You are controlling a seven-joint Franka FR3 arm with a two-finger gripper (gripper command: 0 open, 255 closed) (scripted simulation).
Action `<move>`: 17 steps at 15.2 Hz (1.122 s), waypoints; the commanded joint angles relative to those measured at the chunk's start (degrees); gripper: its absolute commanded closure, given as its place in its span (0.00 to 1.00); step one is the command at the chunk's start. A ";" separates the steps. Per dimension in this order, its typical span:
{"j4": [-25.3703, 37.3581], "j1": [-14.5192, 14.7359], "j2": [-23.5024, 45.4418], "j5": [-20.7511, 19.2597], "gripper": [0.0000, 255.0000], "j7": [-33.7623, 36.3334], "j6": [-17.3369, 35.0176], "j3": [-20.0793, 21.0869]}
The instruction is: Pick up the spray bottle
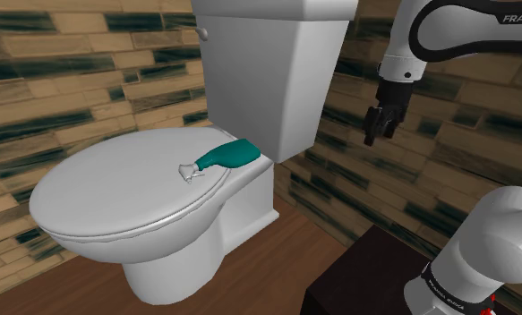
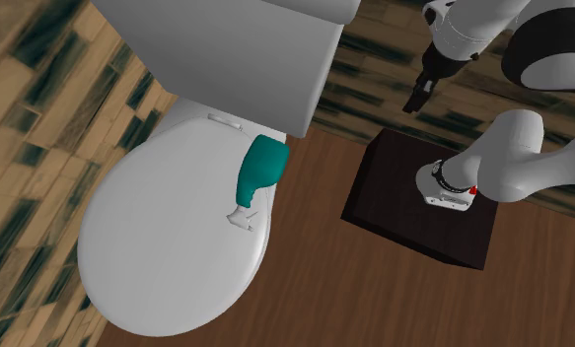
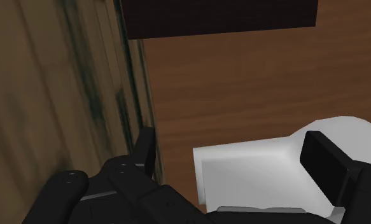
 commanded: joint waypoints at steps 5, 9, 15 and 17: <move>0.66 1.98 3.56 3.78 0.00 4.86 4.09 4.13; 2.43 3.69 8.09 6.90 0.00 9.49 8.28 8.15; 7.11 5.56 16.34 9.94 0.00 16.24 14.25 13.93; 9.21 5.97 19.40 10.43 0.00 18.51 16.07 15.81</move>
